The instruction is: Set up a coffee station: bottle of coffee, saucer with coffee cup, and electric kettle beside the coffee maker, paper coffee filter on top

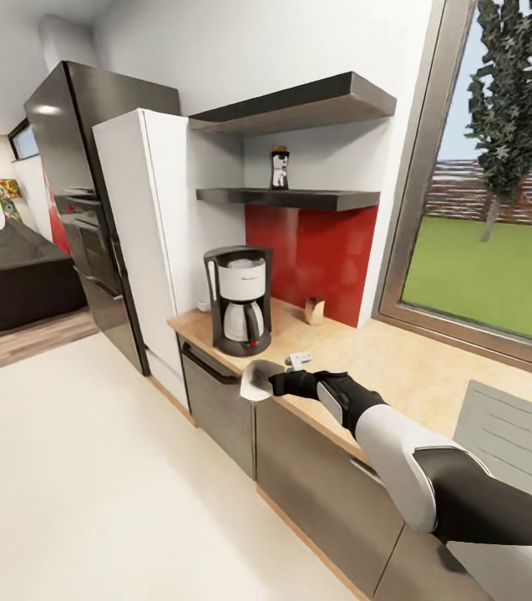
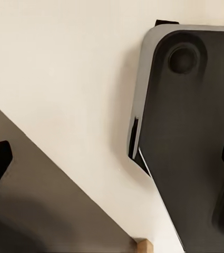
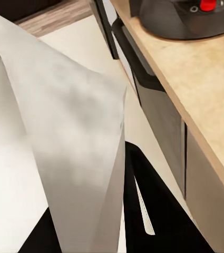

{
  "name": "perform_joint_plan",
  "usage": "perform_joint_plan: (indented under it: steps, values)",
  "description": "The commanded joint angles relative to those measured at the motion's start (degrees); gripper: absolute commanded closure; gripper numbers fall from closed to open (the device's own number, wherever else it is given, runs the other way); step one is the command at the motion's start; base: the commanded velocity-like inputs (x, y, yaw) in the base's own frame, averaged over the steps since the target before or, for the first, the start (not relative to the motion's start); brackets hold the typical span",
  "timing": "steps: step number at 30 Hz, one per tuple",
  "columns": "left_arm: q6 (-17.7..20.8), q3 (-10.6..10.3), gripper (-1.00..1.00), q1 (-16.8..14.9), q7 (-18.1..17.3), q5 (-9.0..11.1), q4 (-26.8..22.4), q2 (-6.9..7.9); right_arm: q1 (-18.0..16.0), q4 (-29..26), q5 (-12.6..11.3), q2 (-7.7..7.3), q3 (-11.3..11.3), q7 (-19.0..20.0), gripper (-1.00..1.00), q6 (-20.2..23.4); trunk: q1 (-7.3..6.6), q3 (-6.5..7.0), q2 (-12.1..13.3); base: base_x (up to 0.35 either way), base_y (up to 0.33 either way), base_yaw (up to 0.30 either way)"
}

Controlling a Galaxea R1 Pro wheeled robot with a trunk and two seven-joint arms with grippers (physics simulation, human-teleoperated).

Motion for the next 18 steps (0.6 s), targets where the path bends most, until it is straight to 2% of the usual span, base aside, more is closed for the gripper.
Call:
perform_joint_plan:
  steps: [1,18]
  values:
    - [-0.25,-0.06,-1.00,0.04,0.09,0.54,-0.15,-0.01,-0.04,-0.10,0.30,0.04,-0.25,0.24,1.00,0.42,0.06,-0.07,-0.11,0.234,0.274,-0.262]
    - [-0.48,-0.03,-1.00,0.04,0.17,0.54,-0.15,-0.05,-0.04,-0.12,0.30,0.04,-0.25,0.24,1.00,0.42,0.06,0.77,-0.11,0.228,0.277,-0.262]
